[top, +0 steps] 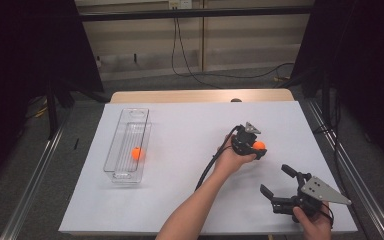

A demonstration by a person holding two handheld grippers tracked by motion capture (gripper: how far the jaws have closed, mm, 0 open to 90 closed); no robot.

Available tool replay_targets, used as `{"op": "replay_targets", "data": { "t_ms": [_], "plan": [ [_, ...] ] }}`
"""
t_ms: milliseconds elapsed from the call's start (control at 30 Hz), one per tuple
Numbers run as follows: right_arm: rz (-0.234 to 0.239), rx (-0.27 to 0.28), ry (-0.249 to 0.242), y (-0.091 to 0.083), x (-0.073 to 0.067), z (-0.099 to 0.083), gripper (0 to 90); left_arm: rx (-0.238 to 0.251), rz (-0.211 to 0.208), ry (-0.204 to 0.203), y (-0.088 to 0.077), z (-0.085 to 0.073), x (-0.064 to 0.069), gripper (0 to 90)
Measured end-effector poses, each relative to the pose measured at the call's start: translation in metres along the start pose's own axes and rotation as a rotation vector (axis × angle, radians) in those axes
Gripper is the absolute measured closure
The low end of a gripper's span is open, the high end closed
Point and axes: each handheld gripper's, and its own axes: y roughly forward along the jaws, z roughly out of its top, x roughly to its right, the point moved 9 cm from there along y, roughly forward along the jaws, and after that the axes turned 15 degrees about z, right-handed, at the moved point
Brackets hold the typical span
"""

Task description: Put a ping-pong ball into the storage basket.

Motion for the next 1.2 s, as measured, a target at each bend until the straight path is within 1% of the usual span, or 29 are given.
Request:
{"op": "replay_targets", "data": {
  "t_ms": [33, 167, 233, 367, 567, 767, 833, 967, 1067, 1200],
  "plan": [
    [0.001, -0.001, -0.002, 0.000, 0.000, 0.000, 2.8, 0.002, 0.000, 0.003, -0.002, 0.000, -0.001, 51.0],
    [0.000, -0.001, -0.003, 0.000, 0.000, 0.000, 2.8, 0.011, -0.003, -0.008, -0.009, 0.001, -0.002, 51.0],
    [0.001, -0.001, -0.003, 0.000, 0.000, 0.000, 2.8, 0.012, -0.004, 0.000, -0.011, 0.001, -0.002, 51.0],
    [0.000, -0.002, -0.003, 0.000, 0.000, 0.000, 2.8, 0.017, -0.006, -0.003, -0.015, 0.000, -0.001, 51.0],
    [0.001, -0.002, -0.004, 0.001, 0.000, 0.000, 2.8, 0.008, -0.011, 0.015, -0.021, -0.004, -0.002, 51.0],
    [0.000, -0.004, -0.005, 0.001, 0.000, 0.000, 2.8, -0.002, -0.013, 0.018, -0.026, -0.009, -0.005, 51.0],
    [0.000, -0.004, -0.005, 0.001, 0.000, 0.000, 2.8, -0.004, -0.005, 0.021, -0.028, -0.011, -0.007, 51.0],
    [0.000, -0.004, -0.005, 0.001, 0.000, 0.000, 2.8, -0.015, -0.004, 0.018, -0.030, -0.015, -0.010, 51.0],
    [0.000, -0.004, -0.005, 0.001, 0.000, 0.000, 2.8, -0.009, -0.008, 0.018, -0.034, -0.016, -0.010, 51.0],
    [0.001, -0.003, -0.005, 0.001, 0.000, 0.000, 2.7, 0.003, -0.014, 0.007, -0.038, -0.016, -0.012, 51.0]
  ]
}}
